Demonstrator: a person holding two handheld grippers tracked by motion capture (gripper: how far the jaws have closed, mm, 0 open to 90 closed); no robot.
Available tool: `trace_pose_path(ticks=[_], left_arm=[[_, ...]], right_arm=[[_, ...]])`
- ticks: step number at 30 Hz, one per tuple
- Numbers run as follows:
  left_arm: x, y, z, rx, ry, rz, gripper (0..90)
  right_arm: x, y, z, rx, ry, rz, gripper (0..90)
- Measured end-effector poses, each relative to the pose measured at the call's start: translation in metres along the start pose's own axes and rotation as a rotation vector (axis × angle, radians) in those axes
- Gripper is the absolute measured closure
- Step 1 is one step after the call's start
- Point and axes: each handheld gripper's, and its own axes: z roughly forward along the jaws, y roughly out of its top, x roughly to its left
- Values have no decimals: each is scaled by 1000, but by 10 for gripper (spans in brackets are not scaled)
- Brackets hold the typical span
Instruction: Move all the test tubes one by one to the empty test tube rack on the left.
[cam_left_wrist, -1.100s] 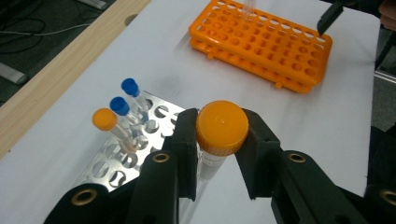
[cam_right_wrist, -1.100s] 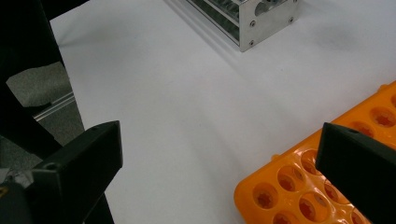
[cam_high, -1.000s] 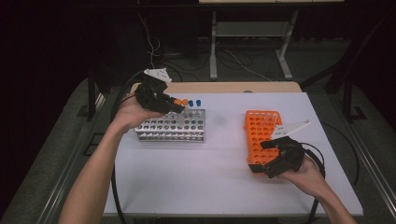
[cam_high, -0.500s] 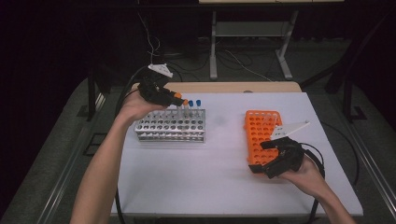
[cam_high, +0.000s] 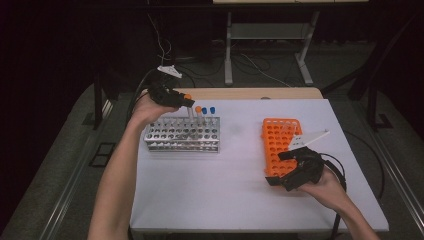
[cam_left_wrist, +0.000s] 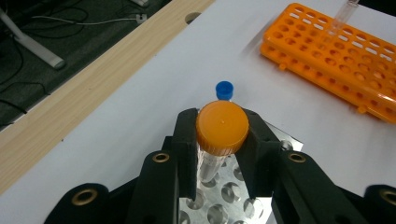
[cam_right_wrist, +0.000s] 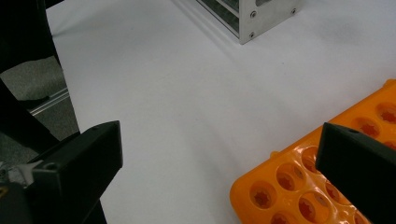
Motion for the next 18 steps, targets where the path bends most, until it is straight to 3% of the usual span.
trace_pose_path(ticks=[10,18], left_arm=[[10,-3,11,-12,16,-11,690],[13,-7,20,-7,4,-27,689]], right_arm=[[-2,-3,0,3,3,2,3],[-4,-7,-1,-2,3,9,3]])
